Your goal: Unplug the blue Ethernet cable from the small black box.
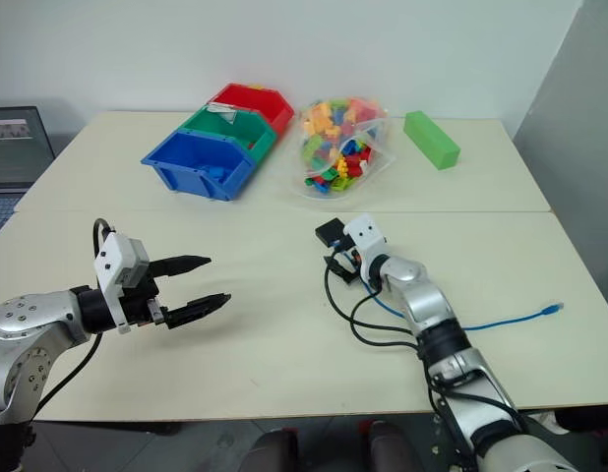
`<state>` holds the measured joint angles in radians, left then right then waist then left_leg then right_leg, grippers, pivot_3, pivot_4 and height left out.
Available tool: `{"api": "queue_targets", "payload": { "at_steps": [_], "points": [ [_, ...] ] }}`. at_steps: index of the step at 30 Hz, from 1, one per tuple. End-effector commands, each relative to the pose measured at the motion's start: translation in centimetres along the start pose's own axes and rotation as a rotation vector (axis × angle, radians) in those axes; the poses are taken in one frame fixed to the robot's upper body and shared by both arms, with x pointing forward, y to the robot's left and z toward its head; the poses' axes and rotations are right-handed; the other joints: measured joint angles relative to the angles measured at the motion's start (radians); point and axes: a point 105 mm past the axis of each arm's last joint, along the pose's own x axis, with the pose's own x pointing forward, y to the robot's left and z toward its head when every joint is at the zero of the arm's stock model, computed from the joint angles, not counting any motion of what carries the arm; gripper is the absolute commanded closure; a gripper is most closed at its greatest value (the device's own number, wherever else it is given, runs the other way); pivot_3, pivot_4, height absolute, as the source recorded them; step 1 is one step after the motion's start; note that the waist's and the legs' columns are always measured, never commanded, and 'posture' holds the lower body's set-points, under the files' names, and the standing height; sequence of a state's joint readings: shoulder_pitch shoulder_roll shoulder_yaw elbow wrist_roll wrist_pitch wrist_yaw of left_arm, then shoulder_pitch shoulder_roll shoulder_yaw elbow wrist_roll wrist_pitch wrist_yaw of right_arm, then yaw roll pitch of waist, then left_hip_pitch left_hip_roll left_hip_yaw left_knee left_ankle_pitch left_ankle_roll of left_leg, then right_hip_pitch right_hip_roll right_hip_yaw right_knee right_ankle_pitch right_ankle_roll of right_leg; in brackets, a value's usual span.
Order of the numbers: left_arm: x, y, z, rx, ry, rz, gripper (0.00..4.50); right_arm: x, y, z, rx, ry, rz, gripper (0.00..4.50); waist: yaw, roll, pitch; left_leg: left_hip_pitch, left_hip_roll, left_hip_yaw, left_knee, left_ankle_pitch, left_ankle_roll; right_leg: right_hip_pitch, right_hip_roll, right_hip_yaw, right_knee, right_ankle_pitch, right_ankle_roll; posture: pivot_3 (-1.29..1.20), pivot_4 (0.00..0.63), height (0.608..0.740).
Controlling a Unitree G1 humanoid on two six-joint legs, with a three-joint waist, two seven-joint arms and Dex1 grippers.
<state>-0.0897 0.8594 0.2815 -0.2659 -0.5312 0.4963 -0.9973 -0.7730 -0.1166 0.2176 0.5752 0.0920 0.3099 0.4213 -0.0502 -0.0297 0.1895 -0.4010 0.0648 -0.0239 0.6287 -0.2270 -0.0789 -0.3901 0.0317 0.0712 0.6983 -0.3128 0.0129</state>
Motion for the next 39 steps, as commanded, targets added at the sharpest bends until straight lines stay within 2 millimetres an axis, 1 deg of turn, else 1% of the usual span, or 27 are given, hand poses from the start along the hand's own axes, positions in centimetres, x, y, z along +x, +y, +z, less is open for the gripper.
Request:
{"api": "queue_targets", "payload": {
  "at_steps": [1, 3, 4, 7, 8, 9, 12, 14, 15, 16, 18, 19, 22, 24, 26, 29, 31, 34, 36, 39],
  "points": [
    [-0.7, 0.2, 0.9, 0.035, -0.005, 0.01, 0.0, 0.7, -0.9, 0.7, 0.024, -0.015, -0.047, 0.48, -0.001, 0.0, 0.0, 0.0, 0.0, 0.0, 0.0, 0.0, 0.0, 0.0, 0.0, 0.0, 0.0, 0.0, 0.0, 0.0, 0.15, 0.74],
    [-0.8, 0.3, 0.7, 0.01, 0.002, 0.015, 0.0, 0.8, -1.0, 0.7, 0.031, -0.006, -0.055, 1.06, -0.003, 0.0, 0.0, 0.0, 0.0, 0.0, 0.0, 0.0, 0.0, 0.0, 0.0, 0.0, 0.0, 0.0, 0.0, 0.0, 0.15, 0.74],
    [-0.9, 0.3, 0.6, -0.004, 0.005, 0.012, 0.0, 0.9, -1.0, 0.7, 0.029, -0.003, -0.056, 1.19, -0.003, 0.0, 0.0, 0.0, 0.0, 0.0, 0.0, 0.0, 0.0, 0.0, 0.0, 0.0, 0.0, 0.0, 0.0, 0.0, 0.15, 0.74],
    [-1.1, 0.5, 0.4, -0.051, 0.006, 0.017, 0.0, 0.9, -1.1, 0.6, 0.003, 0.013, -0.054, 2.09, -0.005, 0.0, 0.0, 0.0, 0.0, 0.0, 0.0, 0.0, 0.0, 0.0, 0.0, 0.0, 0.001, 0.0, 0.0, 0.0, 0.15, 0.74],
    [-1.1, 0.6, 0.3, -0.064, 0.006, 0.023, 0.0, 0.9, -1.1, 0.6, -0.006, 0.017, -0.053, 2.27, -0.005, 0.0, 0.0, 0.0, 0.0, 0.0, 0.0, 0.0, 0.0, 0.0, 0.0, 0.0, 0.001, 0.0, 0.0, 0.0, 0.15, 0.74],
    [-1.2, 0.8, 0.3, -0.075, 0.009, 0.028, 0.0, 1.0, -1.0, 0.6, -0.016, 0.019, -0.05, 2.54, -0.006, 0.0, 0.0, 0.0, 0.0, 0.0, 0.0, 0.0, 0.0, 0.0, 0.0, 0.0, 0.001, 0.0, 0.0, 0.0, 0.15, 0.74],
    [-1.5, 1.6, -0.2, -0.132, 0.014, 0.042, 0.0, 0.6, -0.8, 1.0, -0.108, 0.016, -0.009, 3.14, -0.006, 0.0, 0.0, 0.0, 0.0, -0.001, 0.0, 0.0, 0.0, 0.0, 0.0, 0.0, 0.001, 0.0, 0.0, 0.0, 0.15, 0.74],
    [-1.6, 1.9, -0.3, -0.155, 0.012, 0.041, 0.0, 0.3, -0.5, 1.4, -0.169, 0.011, 0.027, 3.66, -0.005, 0.0, 0.0, 0.0, 0.0, -0.001, 0.0, 0.0, 0.0, 0.0, 0.0, -0.001, 0.001, 0.0, 0.0, 0.0, 0.15, 0.74],
    [-1.5, 2.0, -0.2, -0.169, 0.005, 0.038, 0.0, 0.1, -0.2, 1.6, -0.206, 0.002, 0.051, 3.83, -0.005, 0.0, 0.0, 0.0, 0.0, -0.001, 0.0, 0.0, 0.0, 0.0, 0.0, -0.001, 0.001, 0.0, 0.0, 0.0, 0.15, 0.74],
    [-1.4, 2.1, 0.0, -0.192, -0.007, 0.03, 0.0, -0.2, 0.1, 2.0, -0.246, -0.014, 0.07, 4.16, -0.005, 0.0, 0.0, 0.0, 0.0, -0.001, 0.0, 0.0, 0.0, 0.0, 0.0, -0.001, 0.001, 0.0, 0.0, 0.0, 0.15, 0.74],
    [-1.2, 2.2, 0.2, -0.224, -0.027, 0.015, 0.0, -0.7, 0.5, 2.9, -0.325, -0.049, 0.107, 4.23, -0.001, 0.0, 0.0, -0.001, 0.0, -0.001, 0.0, 0.0, 0.0, 0.0, 0.0, -0.001, 0.0, 0.0, 0.0, 0.0, 0.15, 0.74],
    [-1.1, 2.1, 0.5, -0.256, -0.045, 0.001, 0.0, -1.2, 0.9, 3.6, -0.393, -0.087, 0.133, 4.23, -0.002, 0.0, 0.0, -0.001, 0.0, -0.001, 0.0, 0.0, 0.0, 0.0, 0.0, -0.002, 0.0, 0.0, 0.0, 0.0, 0.15, 0.74],
    [-0.8, 2.0, 1.2, -0.355, -0.09, -0.052, 0.0, -3.2, 2.8, 5.9, -0.633, -0.215, 0.232, 4.23, -0.004, 0.001, 0.001, -0.001, 0.0, -0.001, 0.0, 0.0, 0.0, 0.0, 0.0, -0.001, 0.0, 0.0, 0.0, 0.0, 0.15, 0.74],
    [-0.5, 1.7, 1.6, -0.429, -0.11, -0.105, 0.0, -4.6, 4.2, 7.0, -0.843, -0.306, 0.291, 4.23, -0.006, 0.001, 0.001, -0.002, 0.0, -0.001, 0.0, 0.0, 0.0, -0.001, 0.0, -0.001, 0.001, 0.0, 0.0, 0.0, 0.15, 0.74],
    [-0.1, 1.3, 1.8, -0.472, -0.109, -0.15, 0.0, -5.7, 5.3, 7.6, -0.997, -0.372, 0.342, 4.23, -0.006, 0.001, 0.001, -0.001, 0.0, -0.001, 0.0, 0.0, 0.0, -0.001, 0.0, -0.002, 0.001, 0.0, 0.0, 0.0, 0.15, 0.74],
    [0.8, 0.7, 2.4, -0.517, -0.122, -0.215, 0.0, -6.7, 6.8, 8.3, -1.147, -0.457, 0.405, 4.23, -0.006, 0.001, 0.001, -0.001, 0.0, -0.001, 0.0, 0.0, 0.0, -0.001, 0.0, -0.002, 0.001, 0.0, 0.0, 0.0, 0.15, 0.74],
    [1.4, 0.2, 3.0, -0.528, -0.136, -0.259, 0.0, -7.1, 7.4, 8.4, -1.197, -0.49, 0.433, 4.23, -0.006, 0.001, 0.001, -0.001, 0.0, -0.001, 0.001, 0.0, 0.0, 0.0, 0.0, -0.002, 0.001, 0.0, 0.0, 0.0, 0.15, 0.74],
    [2.1, -0.4, 4.1, -0.533, -0.164, -0.32, 0.0, -7.3, 8.0, 8.7, -1.214, -0.518, 0.451, 4.23, -0.005, 0.0, 0.001, -0.001, 0.0, -0.001, 0.001, 0.0, 0.0, 0.0, 0.0, -0.001, 0.001, 0.0, 0.0, 0.0, 0.15, 0.74],
    [2.4, -0.7, 4.3, -0.531, -0.163, -0.345, 0.0, -7.4, 8.4, 9.0, -1.206, -0.535, 0.457, 4.23, -0.005, 0.0, 0.001, -0.001, 0.0, -0.002, 0.001, 0.0, 0.0, 0.0, 0.0, -0.002, 0.001, 0.0, 0.0, 0.0, 0.15, 0.74],
    [2.5, -0.7, 4.4, -0.536, -0.17, -0.358, 0.0, -7.5, 8.6, 9.3, -1.193, -0.547, 0.458, 4.23, -0.005, 0.0, 0.001, 0.0, 0.0, -0.002, 0.001, 0.0, 0.0, 0.0, 0.0, -0.001, 0.002, 0.0, 0.0, 0.0, 0.15, 0.74]
  ]
}}
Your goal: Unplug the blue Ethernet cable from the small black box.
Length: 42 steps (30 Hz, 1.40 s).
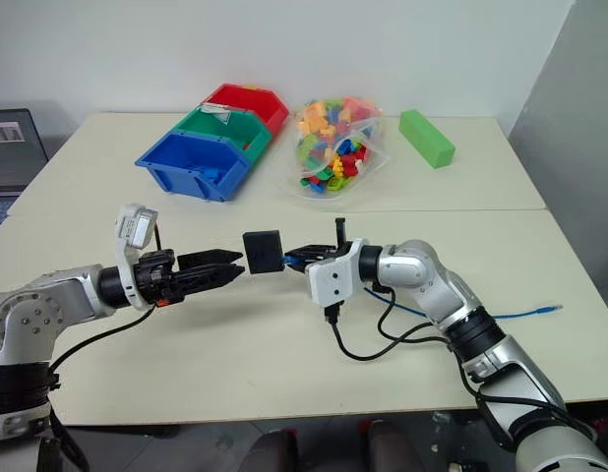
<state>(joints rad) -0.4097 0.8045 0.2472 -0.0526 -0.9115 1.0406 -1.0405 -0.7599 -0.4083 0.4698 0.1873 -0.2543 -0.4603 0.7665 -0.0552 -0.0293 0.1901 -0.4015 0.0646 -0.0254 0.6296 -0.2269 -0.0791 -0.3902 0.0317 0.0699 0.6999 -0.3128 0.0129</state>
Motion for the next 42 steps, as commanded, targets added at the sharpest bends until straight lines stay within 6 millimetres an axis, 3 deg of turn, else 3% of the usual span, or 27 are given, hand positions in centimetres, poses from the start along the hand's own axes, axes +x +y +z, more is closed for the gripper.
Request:
{"api": "queue_targets", "payload": {
  "at_steps": [1, 12, 18, 25, 27, 32, 36, 39, 42],
  "points": [
    [0.3, -0.9, 0.8, 0.024, -0.017, -0.057, 0.17, 0.0, -1.8, 1.9, -0.042, -0.063, -0.047, 4.23, 0.0, 0.0, 0.0, 0.0, 0.0, 0.0, 0.0, 0.0, 0.0, 0.0, 0.0, 0.0, 0.0, 0.0, 0.0, 0.0, 0.15, 0.74],
    [0.7, -1.0, 0.8, 0.022, -0.022, -0.094, 2.32, 0.1, -1.7, 2.8, -0.022, -0.09, -0.053, 4.23, 0.003, 0.0, 0.0, 0.0, 0.0, 0.0, 0.0, 0.0, 0.0, 0.0, 0.0, 0.0, 0.0, 0.0, 0.0, 0.0, 0.15, 0.74],
    [1.1, -0.8, 0.7, 0.028, -0.021, -0.098, 3.72, 0.2, -1.5, 3.1, -0.031, -0.096, -0.044, 4.23, 0.004, 0.0, 0.0, 0.0, 0.0, 0.0, 0.0, 0.0, 0.0, 0.0, 0.0, 0.0, 0.0, 0.0, 0.0, 0.0, 0.15, 0.74],
    [1.2, -0.8, 0.3, 0.031, -0.003, -0.102, 3.73, 0.1, -1.0, 3.5, -0.02, -0.109, -0.013, 4.23, 0.004, 0.0, 0.0, 0.0, 0.0, 0.0, 0.0, 0.0, 0.0, 0.0, 0.0, 0.0, 0.0, 0.0, 0.0, 0.0, 0.15, 0.74],
    [1.2, -0.8, 0.1, 0.034, 0.005, -0.101, 3.73, -0.1, -0.9, 3.6, -0.001, -0.114, 0.001, 3.53, 0.004, 0.0, 0.0, 0.0, 0.0, 0.0, 0.0, 0.0, 0.0, 0.0, 0.0, 0.0, 0.0, 0.0, 0.0, 0.0, 0.15, 0.74],
    [1.1, -0.9, -0.3, 0.05, 0.032, -0.114, 3.73, -1.4, -0.5, 4.0, 0.091, -0.119, 0.076, 2.39, 0.007, 0.0, 0.0, 0.0, 0.0, 0.0, 0.0, 0.0, 0.0, 0.0, 0.0, 0.0, 0.0, 0.0, 0.0, 0.0, 0.15, 0.74],
    [0.9, -1.4, -0.8, 0.063, 0.072, -0.154, 3.73, -2.5, -0.6, 4.3, 0.274, -0.122, 0.094, 1.83, 0.008, 0.0, 0.0, 0.0, 0.0, -0.001, 0.0, 0.0, 0.0, 0.001, 0.0, -0.001, 0.0, 0.0, 0.0, 0.0, 0.15, 0.74],
    [0.8, -1.6, -0.9, 0.074, 0.088, -0.174, 3.73, -3.4, -1.0, 3.9, 0.457, -0.109, 0.071, 1.83, 0.009, 0.0, 0.0, 0.0, 0.0, -0.001, 0.0, 0.0, 0.0, 0.001, 0.0, -0.001, 0.0, 0.0, 0.0, 0.0, 0.15, 0.74],
    [0.8, -1.9, -0.9, 0.088, 0.093, -0.198, 3.73, -4.2, -1.5, 3.3, 0.748, -0.123, 0.021, 1.83, 0.009, 0.0, 0.0, 0.0, 0.0, -0.001, 0.0, 0.0, 0.0, 0.001, 0.0, -0.001, 0.0, 0.0, 0.0, 0.0, 0.15, 0.74]
  ]
}}
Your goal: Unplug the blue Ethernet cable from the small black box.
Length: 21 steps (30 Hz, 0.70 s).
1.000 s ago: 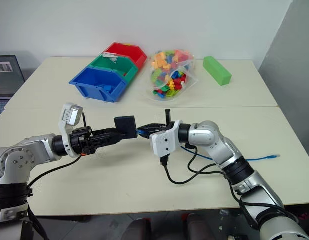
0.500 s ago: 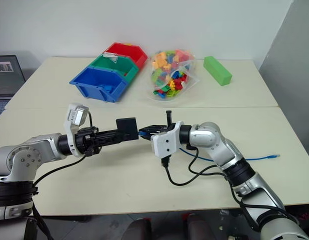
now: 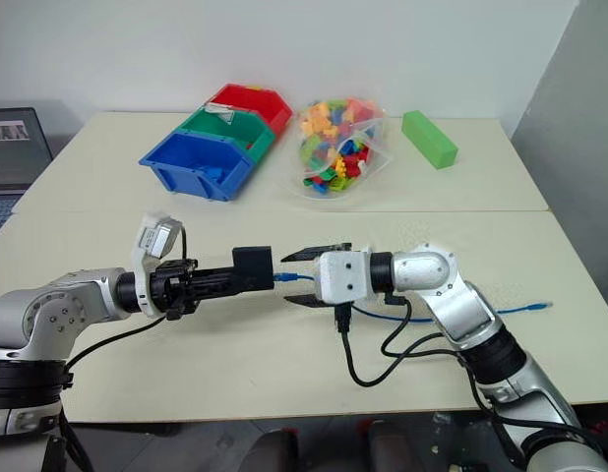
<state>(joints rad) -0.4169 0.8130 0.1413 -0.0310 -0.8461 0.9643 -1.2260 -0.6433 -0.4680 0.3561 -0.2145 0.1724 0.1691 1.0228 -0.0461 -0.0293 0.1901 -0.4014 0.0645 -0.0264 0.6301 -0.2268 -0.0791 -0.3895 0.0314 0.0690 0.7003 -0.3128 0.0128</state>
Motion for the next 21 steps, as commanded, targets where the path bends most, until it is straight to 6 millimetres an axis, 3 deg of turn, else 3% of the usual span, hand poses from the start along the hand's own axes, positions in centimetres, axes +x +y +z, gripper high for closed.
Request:
{"api": "queue_targets", "payload": {
  "at_steps": [1, 8, 21],
  "points": [
    [0.1, -1.1, 0.7, 0.063, 0.012, -0.053, 3.73, -1.4, -1.0, 0.5, 0.332, -0.072, -0.068, 1.83, 0.0, 0.0, 0.0, 0.0, 0.0, 0.0, 0.0, 0.0, 0.0, 0.0, 0.0, 0.0, 0.0, 0.0, 0.0, 0.0, 0.15, 0.74],
    [0.6, -1.8, 1.3, 0.065, -0.014, -0.113, 3.73, -0.9, 0.2, -0.6, 0.802, -0.156, -0.059, 1.83, -0.002, 0.0, 0.0, 0.0, 0.0, 0.0, 0.0, 0.0, 0.0, 0.0, 0.0, 0.0, 0.0, 0.0, 0.0, 0.0, 0.15, 0.74],
    [0.6, -1.8, 1.4, 0.068, -0.018, -0.114, 3.73, 0.5, 0.6, 0.1, 0.972, -0.231, -0.029, 1.83, -0.008, 0.0, 0.0, 0.0, 0.0, 0.0, -0.001, 0.0, 0.0, -0.001, 0.0, 0.0, -0.001, -0.003, 0.005, 0.0, 0.15, 0.74]
  ]
}}
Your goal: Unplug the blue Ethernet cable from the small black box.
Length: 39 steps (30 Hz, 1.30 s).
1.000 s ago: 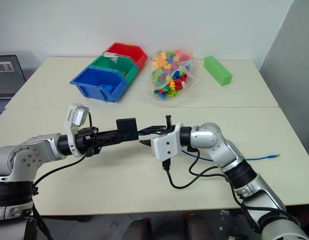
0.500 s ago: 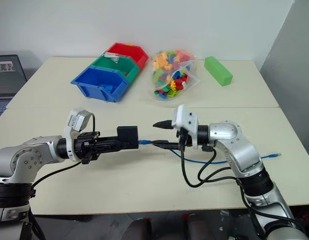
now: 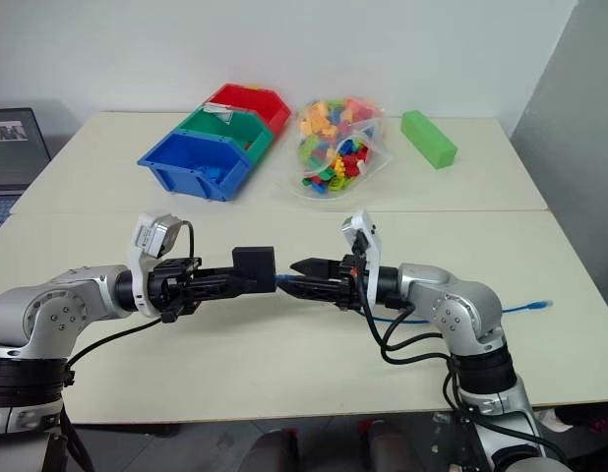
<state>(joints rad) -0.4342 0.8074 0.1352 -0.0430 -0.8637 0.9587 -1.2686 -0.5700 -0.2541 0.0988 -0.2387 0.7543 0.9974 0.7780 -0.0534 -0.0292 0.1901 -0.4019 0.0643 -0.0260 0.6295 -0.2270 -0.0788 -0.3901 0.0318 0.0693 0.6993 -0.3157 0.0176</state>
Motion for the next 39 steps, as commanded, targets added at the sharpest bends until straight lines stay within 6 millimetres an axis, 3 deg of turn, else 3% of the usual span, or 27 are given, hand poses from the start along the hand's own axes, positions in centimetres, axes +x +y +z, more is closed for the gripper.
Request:
{"api": "queue_targets", "payload": {
  "at_steps": [1, 12, 25, 39],
  "points": [
    [0.3, -0.84, 0.91, 0.044, -0.01, -0.041, 3.73, 0.35, 0.5, 0.58, -0.018, -0.013, 0.018, 1.83, -0.001, 0.0, 0.0, 0.0, 0.0, 0.0, 0.0, 0.0, 0.0, 0.0, 0.0, 0.0, 0.0, 0.0, 0.0, 0.0, 0.15, 0.74],
    [0.42, -0.81, 0.8, 0.045, -0.007, -0.042, 3.73, 0.57, 0.42, 0.74, -0.017, 0.001, 0.034, 1.83, -0.001, 0.0, 0.0, 0.0, 0.0, 0.0, 0.0, 0.0, 0.0, 0.0, 0.0, 0.0, 0.0, 0.0, 0.001, 0.0, 0.15, 0.74],
    [0.63, -0.88, 0.67, 0.047, 0.005, -0.051, 3.73, 0.68, 0.76, 0.7, -0.031, 0.03, 0.061, 4.41, -0.001, 0.0, 0.0, 0.0, 0.0, 0.0, 0.0, 0.0, 0.0, 0.0, 0.0, 0.0, -0.001, 0.0, 0.001, 0.0, 0.15, 0.74],
    [0.74, -0.67, 1.03, 0.043, -0.013, -0.044, 3.73, 0.79, 1.17, 0.55, -0.048, 0.042, 0.083, 4.45, -0.001, 0.0, 0.0, 0.0, 0.0, 0.0, 0.0, 0.0, 0.0, 0.0, 0.0, 0.0, -0.001, 0.0, 0.001, 0.0, 0.15, 0.74]
  ]
}}
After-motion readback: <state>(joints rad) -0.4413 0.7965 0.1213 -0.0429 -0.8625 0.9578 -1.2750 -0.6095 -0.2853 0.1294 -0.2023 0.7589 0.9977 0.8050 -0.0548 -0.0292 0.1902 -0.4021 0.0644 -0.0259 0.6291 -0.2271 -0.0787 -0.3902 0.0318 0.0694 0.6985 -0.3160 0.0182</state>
